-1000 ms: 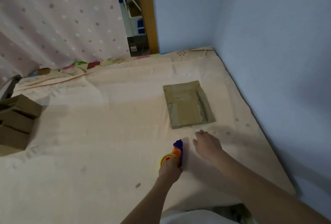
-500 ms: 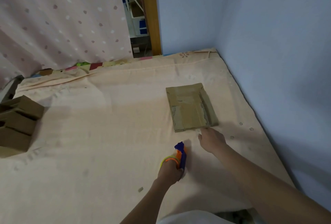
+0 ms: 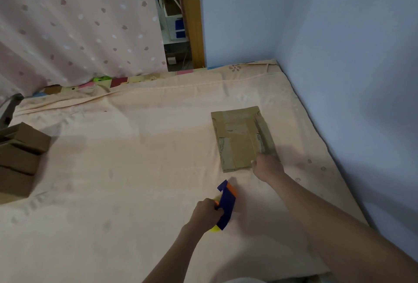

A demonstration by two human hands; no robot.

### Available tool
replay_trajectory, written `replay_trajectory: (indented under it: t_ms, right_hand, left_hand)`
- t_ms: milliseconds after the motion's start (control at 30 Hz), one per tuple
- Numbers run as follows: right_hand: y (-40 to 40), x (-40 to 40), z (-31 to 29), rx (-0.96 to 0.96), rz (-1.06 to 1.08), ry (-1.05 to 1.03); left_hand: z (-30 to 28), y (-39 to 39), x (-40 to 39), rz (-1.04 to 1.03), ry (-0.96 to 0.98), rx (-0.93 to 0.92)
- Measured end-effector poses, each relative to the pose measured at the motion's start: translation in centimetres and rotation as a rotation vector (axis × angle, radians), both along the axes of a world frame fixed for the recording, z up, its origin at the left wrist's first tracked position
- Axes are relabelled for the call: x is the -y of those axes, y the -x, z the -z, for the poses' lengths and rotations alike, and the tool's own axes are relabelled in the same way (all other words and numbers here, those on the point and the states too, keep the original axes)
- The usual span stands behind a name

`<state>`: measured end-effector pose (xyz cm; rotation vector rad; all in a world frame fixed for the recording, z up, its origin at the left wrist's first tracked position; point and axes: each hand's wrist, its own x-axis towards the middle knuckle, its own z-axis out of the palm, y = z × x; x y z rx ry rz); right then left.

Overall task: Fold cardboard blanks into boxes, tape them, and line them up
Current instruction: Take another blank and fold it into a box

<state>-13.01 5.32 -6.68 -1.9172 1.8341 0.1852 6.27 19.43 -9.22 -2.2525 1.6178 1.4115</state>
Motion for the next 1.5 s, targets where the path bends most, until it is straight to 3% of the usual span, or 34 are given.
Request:
replay_trajectory:
  t_ms: [367,533,767,967,1233,1500]
  right_hand:
    - [-0.7,5.1,1.4,-0.011,0.31,-0.107]
    - [-0.9,5.6,2.2,-0.023,0.308,-0.157]
    - [-0.6,5.9,3.0,-0.004,0.312,-0.183]
    - [-0.2,6.6,3.9,0.16,0.51,-0.253]
    - [-0.4,7.0,5.0,0.559,0.868,-0.336]
    - [-0.6,6.9,3.0,0.701,0.928,-0.335]
  left_hand:
    - [1.4,1.9,-0.8,0.101,-0.002,0.004]
    - [2.0,2.8,-1.2,0.017,-0.046,-0.044]
    - [2.4,4.0,-1.6,0.014,0.015,0.035]
    - [2.8,4.5,-1.4,-0.005,0.05,0.074]
    - [3.2,4.8,-1.9,-0.019,0.083,0.085]
    - [3.3,4.6,-2.3,-0.014,0.079,0.048]
